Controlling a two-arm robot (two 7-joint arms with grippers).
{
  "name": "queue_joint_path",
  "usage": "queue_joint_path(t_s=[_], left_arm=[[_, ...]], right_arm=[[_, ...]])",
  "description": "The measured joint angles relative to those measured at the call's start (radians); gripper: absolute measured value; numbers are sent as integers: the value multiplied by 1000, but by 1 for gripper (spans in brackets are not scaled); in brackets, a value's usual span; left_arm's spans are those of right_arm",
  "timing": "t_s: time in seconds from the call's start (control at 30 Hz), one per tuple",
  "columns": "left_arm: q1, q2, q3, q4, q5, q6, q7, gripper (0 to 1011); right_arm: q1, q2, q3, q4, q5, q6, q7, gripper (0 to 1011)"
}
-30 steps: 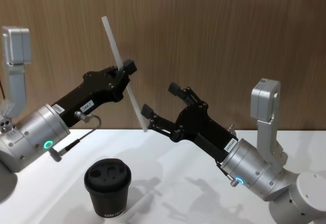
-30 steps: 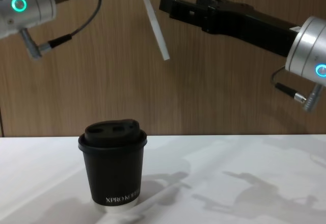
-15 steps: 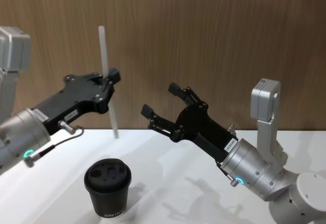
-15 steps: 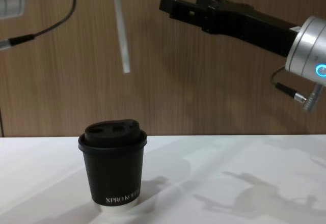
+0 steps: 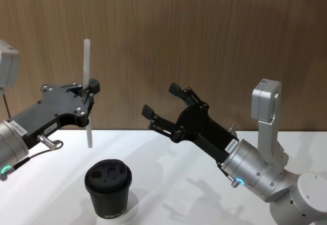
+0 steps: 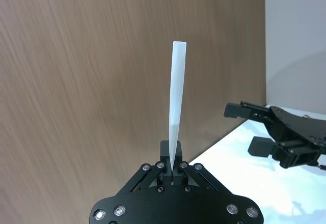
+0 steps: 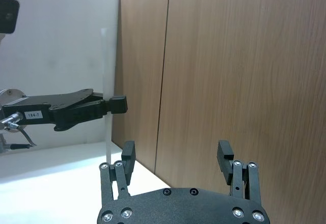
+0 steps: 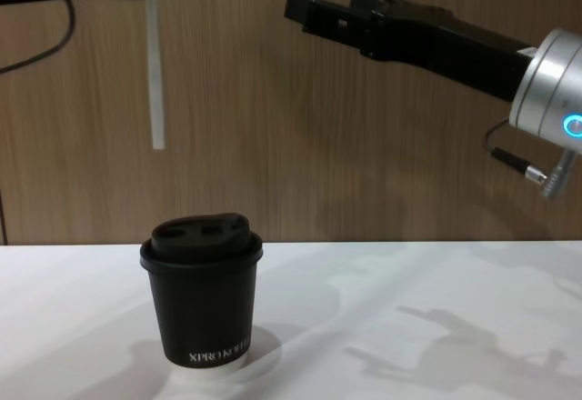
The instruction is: Pick up the straw with one hand, pass it to the other hand, and insert it into the cup.
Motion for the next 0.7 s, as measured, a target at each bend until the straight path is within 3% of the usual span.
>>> queue_joint_path(t_s=[0.7], left_arm=[[57,10,-27,-28,1,6,3,3]], right_arm=[[0,0,0,0,0,0,0,1001]])
